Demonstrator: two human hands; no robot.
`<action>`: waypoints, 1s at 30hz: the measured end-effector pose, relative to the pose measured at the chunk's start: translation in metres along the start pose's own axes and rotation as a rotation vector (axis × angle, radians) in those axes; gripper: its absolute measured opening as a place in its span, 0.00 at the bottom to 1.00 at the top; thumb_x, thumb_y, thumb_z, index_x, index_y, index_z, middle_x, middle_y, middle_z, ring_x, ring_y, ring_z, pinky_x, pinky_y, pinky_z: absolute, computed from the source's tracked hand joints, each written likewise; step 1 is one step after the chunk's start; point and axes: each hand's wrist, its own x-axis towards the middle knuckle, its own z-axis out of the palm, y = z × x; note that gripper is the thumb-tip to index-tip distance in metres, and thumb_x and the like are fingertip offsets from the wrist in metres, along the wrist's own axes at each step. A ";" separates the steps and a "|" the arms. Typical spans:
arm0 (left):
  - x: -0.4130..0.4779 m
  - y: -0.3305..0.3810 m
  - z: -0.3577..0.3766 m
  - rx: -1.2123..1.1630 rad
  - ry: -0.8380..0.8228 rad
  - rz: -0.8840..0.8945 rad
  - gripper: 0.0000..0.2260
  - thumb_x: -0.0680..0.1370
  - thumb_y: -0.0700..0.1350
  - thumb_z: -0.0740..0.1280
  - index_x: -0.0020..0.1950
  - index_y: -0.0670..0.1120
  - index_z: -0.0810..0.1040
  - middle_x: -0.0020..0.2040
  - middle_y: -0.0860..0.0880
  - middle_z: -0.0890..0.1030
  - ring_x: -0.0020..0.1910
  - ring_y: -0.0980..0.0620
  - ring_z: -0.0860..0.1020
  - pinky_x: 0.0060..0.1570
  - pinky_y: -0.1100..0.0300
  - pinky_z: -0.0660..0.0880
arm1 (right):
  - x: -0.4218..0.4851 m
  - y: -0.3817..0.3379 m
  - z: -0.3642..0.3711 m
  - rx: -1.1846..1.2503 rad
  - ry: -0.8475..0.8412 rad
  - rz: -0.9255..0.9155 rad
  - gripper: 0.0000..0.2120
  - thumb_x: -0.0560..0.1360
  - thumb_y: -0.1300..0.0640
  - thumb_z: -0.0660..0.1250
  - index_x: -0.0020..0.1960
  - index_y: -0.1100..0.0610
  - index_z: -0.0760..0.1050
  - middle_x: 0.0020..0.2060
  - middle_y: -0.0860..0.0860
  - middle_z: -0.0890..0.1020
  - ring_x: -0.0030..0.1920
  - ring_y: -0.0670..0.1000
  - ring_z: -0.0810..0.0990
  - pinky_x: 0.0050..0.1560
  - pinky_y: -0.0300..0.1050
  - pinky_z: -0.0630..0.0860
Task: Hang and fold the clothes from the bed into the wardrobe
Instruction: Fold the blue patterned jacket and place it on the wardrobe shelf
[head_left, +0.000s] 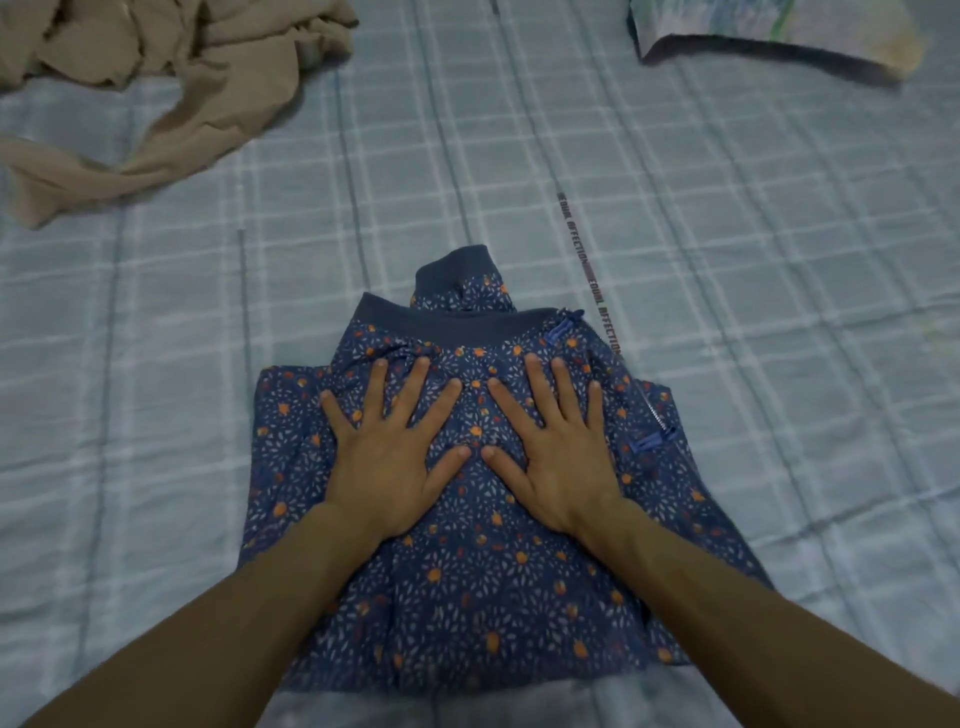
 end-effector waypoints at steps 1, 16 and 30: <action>0.001 -0.001 0.000 0.006 -0.005 -0.002 0.31 0.77 0.72 0.38 0.78 0.64 0.38 0.80 0.54 0.37 0.79 0.41 0.37 0.66 0.21 0.43 | 0.001 -0.001 0.001 -0.005 -0.003 0.003 0.33 0.78 0.30 0.43 0.79 0.39 0.41 0.79 0.51 0.39 0.78 0.57 0.35 0.74 0.67 0.38; -0.090 0.076 -0.039 -0.063 0.033 0.193 0.33 0.78 0.68 0.46 0.81 0.57 0.47 0.82 0.49 0.48 0.80 0.43 0.43 0.72 0.30 0.46 | -0.120 0.016 -0.057 0.309 -0.017 -0.068 0.31 0.79 0.39 0.54 0.78 0.50 0.58 0.79 0.53 0.57 0.79 0.55 0.51 0.78 0.55 0.50; -0.055 0.134 -0.027 -0.045 0.032 -0.001 0.30 0.82 0.63 0.45 0.81 0.54 0.40 0.81 0.48 0.40 0.79 0.43 0.38 0.74 0.34 0.44 | -0.156 0.064 -0.046 0.485 0.027 0.516 0.41 0.70 0.29 0.59 0.73 0.55 0.62 0.68 0.57 0.70 0.67 0.60 0.69 0.63 0.58 0.71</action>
